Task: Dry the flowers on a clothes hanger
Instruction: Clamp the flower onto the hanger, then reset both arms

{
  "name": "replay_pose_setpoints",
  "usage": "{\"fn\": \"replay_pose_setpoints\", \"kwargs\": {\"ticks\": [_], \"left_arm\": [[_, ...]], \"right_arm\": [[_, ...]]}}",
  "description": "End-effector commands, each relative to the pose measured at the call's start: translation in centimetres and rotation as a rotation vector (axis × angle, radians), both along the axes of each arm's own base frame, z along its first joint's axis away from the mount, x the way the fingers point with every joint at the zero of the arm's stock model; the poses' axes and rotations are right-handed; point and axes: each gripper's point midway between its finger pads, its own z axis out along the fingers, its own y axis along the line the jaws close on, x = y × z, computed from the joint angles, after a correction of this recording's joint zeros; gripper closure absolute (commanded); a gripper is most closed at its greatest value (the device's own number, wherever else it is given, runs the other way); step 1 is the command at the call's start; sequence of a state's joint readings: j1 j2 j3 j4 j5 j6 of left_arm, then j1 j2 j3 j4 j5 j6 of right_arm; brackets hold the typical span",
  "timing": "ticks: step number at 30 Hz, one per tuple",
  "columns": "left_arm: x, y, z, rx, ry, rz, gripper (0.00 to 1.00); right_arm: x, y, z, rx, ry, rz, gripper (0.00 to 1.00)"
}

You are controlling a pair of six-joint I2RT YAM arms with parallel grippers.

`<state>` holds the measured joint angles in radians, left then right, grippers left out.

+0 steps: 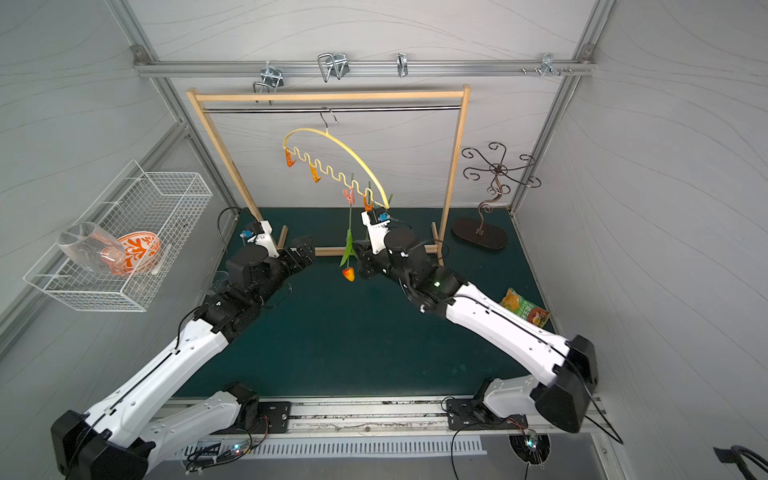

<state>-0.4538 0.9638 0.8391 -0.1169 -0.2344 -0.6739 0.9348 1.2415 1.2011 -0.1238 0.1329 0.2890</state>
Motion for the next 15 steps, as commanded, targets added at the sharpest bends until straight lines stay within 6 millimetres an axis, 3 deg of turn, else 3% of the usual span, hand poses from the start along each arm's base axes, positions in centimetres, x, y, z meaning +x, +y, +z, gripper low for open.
{"fn": "replay_pose_setpoints", "kwargs": {"ticks": [1, 3, 6, 8, 10, 15], "left_arm": [[-1.5, 2.8, -3.6, 0.001, 0.081, 0.144, 0.00], [-2.5, 4.3, -6.9, 0.011, 0.131, 0.216, 0.00], [-3.7, 5.3, -11.7, -0.018, 0.179, 0.270, 0.00], [-3.9, 4.7, -14.3, -0.025, 0.157, 0.221, 0.00], [-3.8, 4.3, -15.6, -0.007, 0.106, 0.176, 0.00], [-2.7, 3.9, -14.0, 0.061, 0.077, 0.155, 0.00]], "right_arm": [[-2.3, -4.1, -2.4, -0.082, 0.019, -0.030, 0.75], [-3.1, -6.3, -4.3, -0.109, -0.007, -0.055, 0.46], [-3.2, -9.7, -7.1, -0.183, -0.070, -0.145, 0.24], [-2.8, -11.7, -9.1, -0.255, -0.133, -0.208, 0.19], [-2.3, -13.8, -10.6, -0.294, -0.181, -0.299, 0.15], [0.2, -19.5, -12.4, -0.239, -0.073, -0.578, 0.13]]}}
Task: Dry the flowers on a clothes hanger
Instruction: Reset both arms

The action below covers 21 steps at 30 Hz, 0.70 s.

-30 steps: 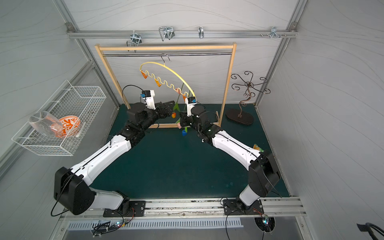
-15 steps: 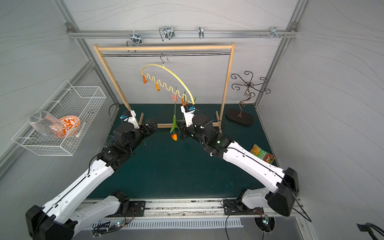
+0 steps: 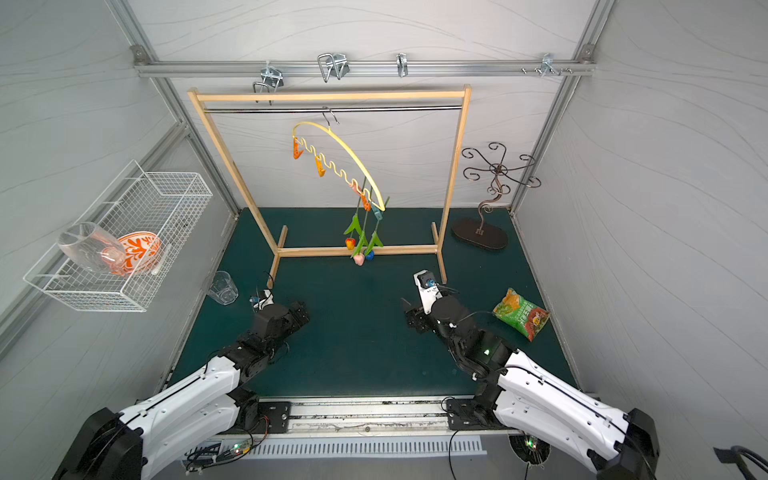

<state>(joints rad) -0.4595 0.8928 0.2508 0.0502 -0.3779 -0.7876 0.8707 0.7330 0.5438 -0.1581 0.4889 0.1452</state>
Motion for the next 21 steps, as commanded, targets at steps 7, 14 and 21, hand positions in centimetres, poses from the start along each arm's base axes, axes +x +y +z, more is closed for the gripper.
{"fn": "replay_pose_setpoints", "kwargs": {"ticks": [7, 14, 21], "left_arm": [[3.8, -3.4, 5.6, -0.069, -0.141, -0.096, 0.00], [3.5, -3.7, 6.0, -0.099, -0.146, -0.107, 0.00], [3.5, -4.0, 6.1, -0.123, -0.167, -0.118, 0.00]], "right_arm": [[6.7, -9.6, -1.1, 0.102, 0.071, -0.496, 0.11], [10.1, -11.7, -4.9, -0.096, 0.166, -0.621, 0.04], [12.4, -13.5, -6.9, -0.229, 0.127, -0.612, 0.01]]}}
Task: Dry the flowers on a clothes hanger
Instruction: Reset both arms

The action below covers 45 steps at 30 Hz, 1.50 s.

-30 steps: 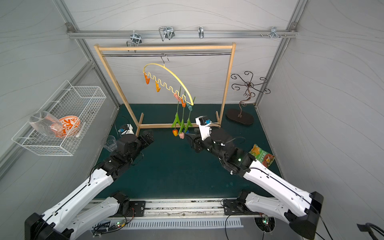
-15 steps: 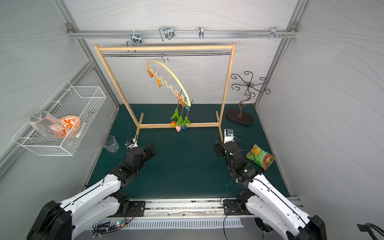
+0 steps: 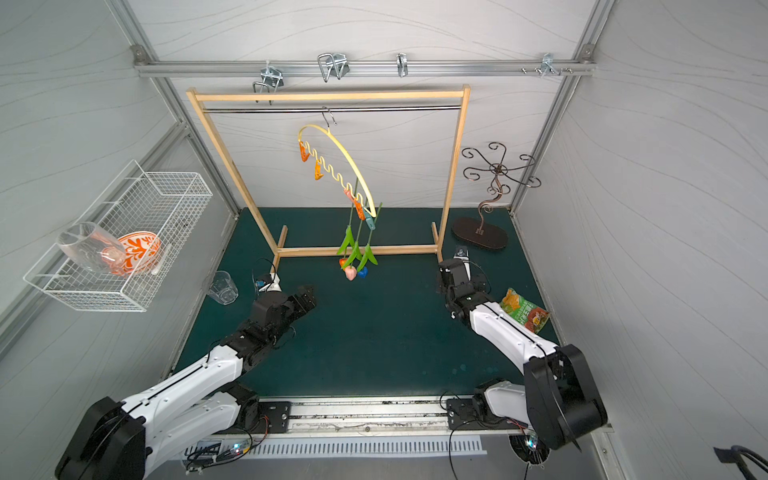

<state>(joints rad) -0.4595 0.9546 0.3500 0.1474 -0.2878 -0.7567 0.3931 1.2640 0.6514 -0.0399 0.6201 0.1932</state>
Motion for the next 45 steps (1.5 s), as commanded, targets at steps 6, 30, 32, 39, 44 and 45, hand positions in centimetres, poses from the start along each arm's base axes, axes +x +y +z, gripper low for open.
{"fn": "replay_pose_setpoints", "kwargs": {"ticks": [6, 30, 32, 39, 44, 45], "left_arm": [[0.9, -2.0, 1.7, -0.073, -0.053, -0.065, 0.00], [1.9, -1.3, 1.4, 0.121, -0.023, -0.085, 0.00], [1.9, -0.6, 1.7, 0.162, -0.024, -0.069, 0.00], [2.2, 4.6, 6.7, 0.389, -0.225, 0.159, 0.01], [3.2, 5.7, 8.4, 0.693, -0.378, 0.160, 0.01], [3.4, 6.0, 7.9, 0.744, -0.345, 0.158, 0.01]], "right_arm": [[2.5, -3.8, -1.6, 0.049, -0.200, 0.039, 0.01], [5.2, -0.2, -4.2, 0.167, -0.218, 0.285, 0.01], [5.3, -0.1, -4.2, 0.174, -0.217, 0.289, 0.01], [5.3, -0.2, -4.3, 0.185, -0.209, 0.294, 0.01], [5.3, -0.2, -4.3, 0.185, -0.207, 0.294, 0.01], [5.3, -0.2, -4.3, 0.185, -0.208, 0.293, 0.01]]}}
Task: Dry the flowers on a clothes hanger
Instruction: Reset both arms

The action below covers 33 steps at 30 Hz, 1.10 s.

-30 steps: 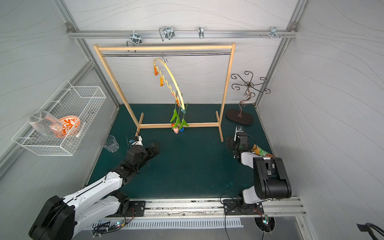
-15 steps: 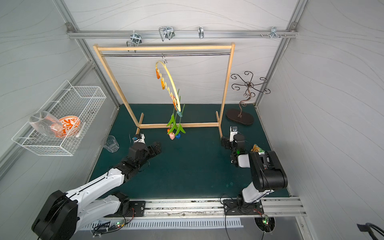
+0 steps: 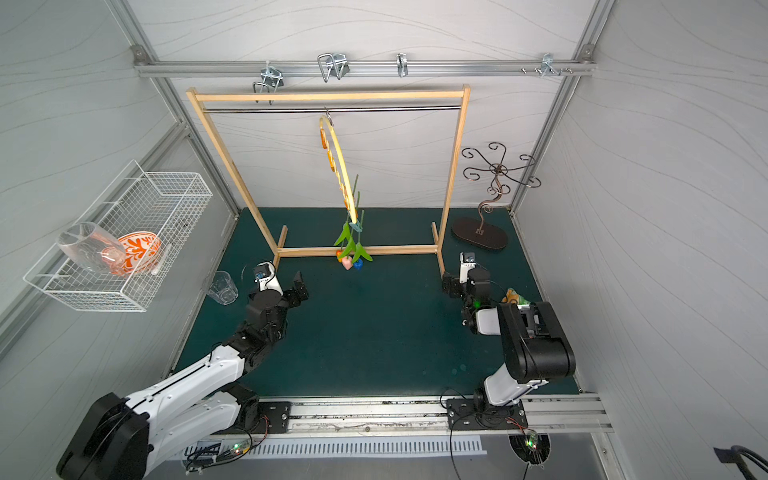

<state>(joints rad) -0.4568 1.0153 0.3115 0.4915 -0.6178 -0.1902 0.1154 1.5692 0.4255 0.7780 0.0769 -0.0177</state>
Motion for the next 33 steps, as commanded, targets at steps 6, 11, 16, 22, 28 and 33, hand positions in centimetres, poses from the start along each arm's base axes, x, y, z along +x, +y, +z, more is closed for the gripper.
{"fn": "replay_pose_setpoints", "kwargs": {"ticks": [6, 11, 16, 22, 28, 33], "left_arm": [[1.9, 5.0, -0.3, 0.270, -0.007, 0.222, 0.01], [1.7, 5.8, -2.2, 0.183, -0.064, 0.134, 0.01], [2.4, 8.4, -2.8, 0.052, -0.044, 0.143, 0.01], [4.4, 8.2, -5.4, 0.049, -0.075, 0.037, 0.01], [7.6, 7.9, -7.4, -0.013, 0.171, -0.033, 0.00], [7.9, 7.7, -7.0, 0.017, 0.118, -0.039, 0.00]], "right_arm": [[0.6, 0.0, 0.9, 0.005, -0.026, 0.003, 0.01], [0.6, 0.0, 0.9, 0.004, -0.027, 0.004, 0.01], [0.6, 0.1, 0.9, 0.005, -0.027, 0.004, 0.01], [0.6, 0.0, 0.9, 0.004, -0.028, 0.001, 0.01], [0.6, 0.0, 0.9, 0.003, -0.028, 0.002, 0.01], [0.6, 0.1, 0.9, -0.002, -0.029, 0.004, 0.01]]}}
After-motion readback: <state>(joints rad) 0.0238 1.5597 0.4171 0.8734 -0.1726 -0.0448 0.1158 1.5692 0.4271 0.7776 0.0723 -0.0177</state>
